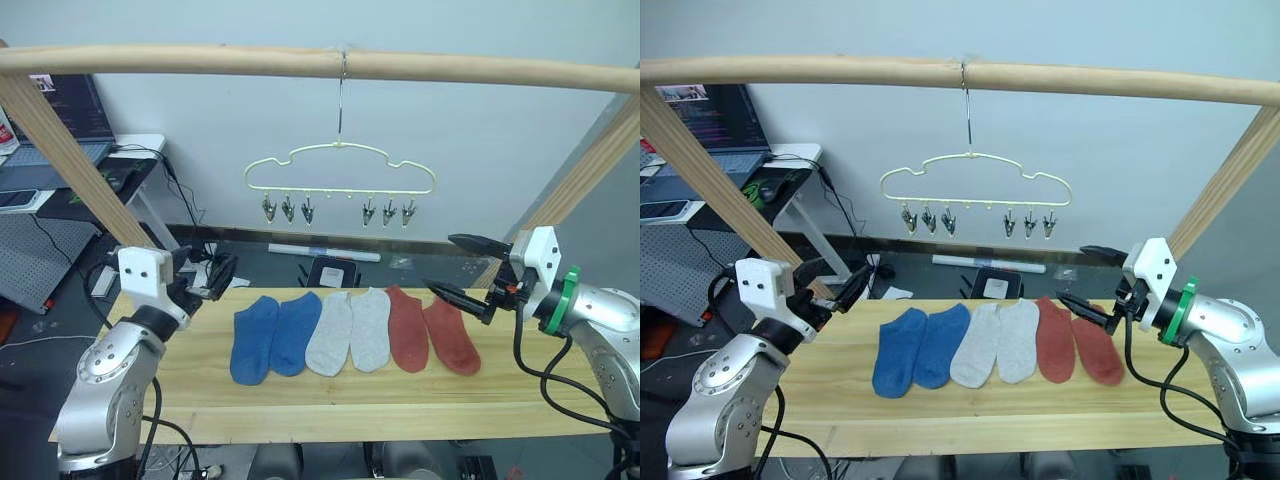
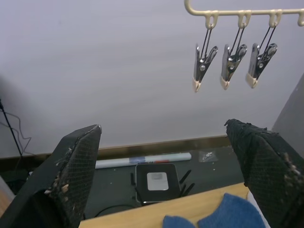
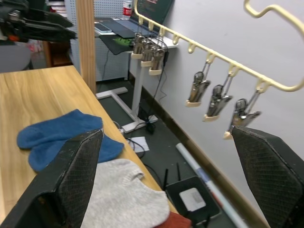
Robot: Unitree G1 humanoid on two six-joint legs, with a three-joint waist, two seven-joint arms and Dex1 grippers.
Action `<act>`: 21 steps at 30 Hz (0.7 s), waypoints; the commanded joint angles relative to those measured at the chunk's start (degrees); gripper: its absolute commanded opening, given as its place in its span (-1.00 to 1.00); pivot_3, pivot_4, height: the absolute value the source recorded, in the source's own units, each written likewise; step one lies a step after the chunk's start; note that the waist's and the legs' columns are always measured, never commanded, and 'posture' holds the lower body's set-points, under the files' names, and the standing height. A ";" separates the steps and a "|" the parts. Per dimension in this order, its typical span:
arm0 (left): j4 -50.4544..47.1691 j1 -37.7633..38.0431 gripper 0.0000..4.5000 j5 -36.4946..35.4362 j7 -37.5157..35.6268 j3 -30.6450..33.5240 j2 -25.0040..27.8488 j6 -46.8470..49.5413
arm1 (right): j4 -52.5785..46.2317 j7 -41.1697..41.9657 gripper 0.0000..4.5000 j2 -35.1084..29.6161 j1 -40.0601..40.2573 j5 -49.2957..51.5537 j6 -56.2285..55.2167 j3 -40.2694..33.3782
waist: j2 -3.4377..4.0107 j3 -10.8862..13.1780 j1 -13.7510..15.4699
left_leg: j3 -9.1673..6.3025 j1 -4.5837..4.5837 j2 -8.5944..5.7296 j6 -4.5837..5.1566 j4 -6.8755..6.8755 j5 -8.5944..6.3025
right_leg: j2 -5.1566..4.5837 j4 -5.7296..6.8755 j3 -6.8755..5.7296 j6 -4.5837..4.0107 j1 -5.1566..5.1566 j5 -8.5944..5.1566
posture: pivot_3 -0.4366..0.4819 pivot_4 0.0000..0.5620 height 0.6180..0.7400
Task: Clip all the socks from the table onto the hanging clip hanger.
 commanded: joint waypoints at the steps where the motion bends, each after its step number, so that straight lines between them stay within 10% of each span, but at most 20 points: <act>1: 0.61 -2.53 1.00 1.00 0.47 -0.96 -0.19 -1.35 | -3.23 -0.79 0.99 -0.12 -2.02 2.17 1.23 -0.91 | 0.02 0.74 -0.03 | 0.00 0.00 0.00 0.01 0.01 0.00 | 0.00 0.00 0.01 -0.09 -0.01 0.05 | -0.15 -0.17 1.00; 12: 6.07 -8.95 1.00 2.56 -0.37 -4.95 -1.74 -3.72 | -7.08 -3.09 0.99 0.36 -4.75 4.55 4.57 -0.06 | -0.04 2.48 -0.11 | -0.15 -0.70 0.01 0.01 0.07 0.00 | 0.00 -0.04 -0.16 -0.14 -0.55 0.13 | -0.22 -0.10 1.00; 16: 8.08 -10.94 0.49 3.72 -0.08 -5.79 -2.24 -5.16 | -7.62 -3.53 1.00 0.52 -4.82 4.51 4.72 0.23 | -0.07 2.56 -0.15 | -0.16 -0.97 0.01 0.00 0.07 0.00 | -0.01 -0.03 -0.16 -0.15 -0.82 0.15 | -0.25 -0.11 1.00; 21: 10.53 -13.72 0.49 5.86 1.00 -7.31 -4.00 -7.40 | -7.77 -3.47 1.00 0.65 -4.97 4.07 4.31 0.62 | -0.08 2.58 -0.26 | -0.15 -0.99 0.00 0.00 0.08 0.00 | -0.01 -0.05 -0.16 -0.14 -0.82 0.15 | -0.26 -0.13 1.00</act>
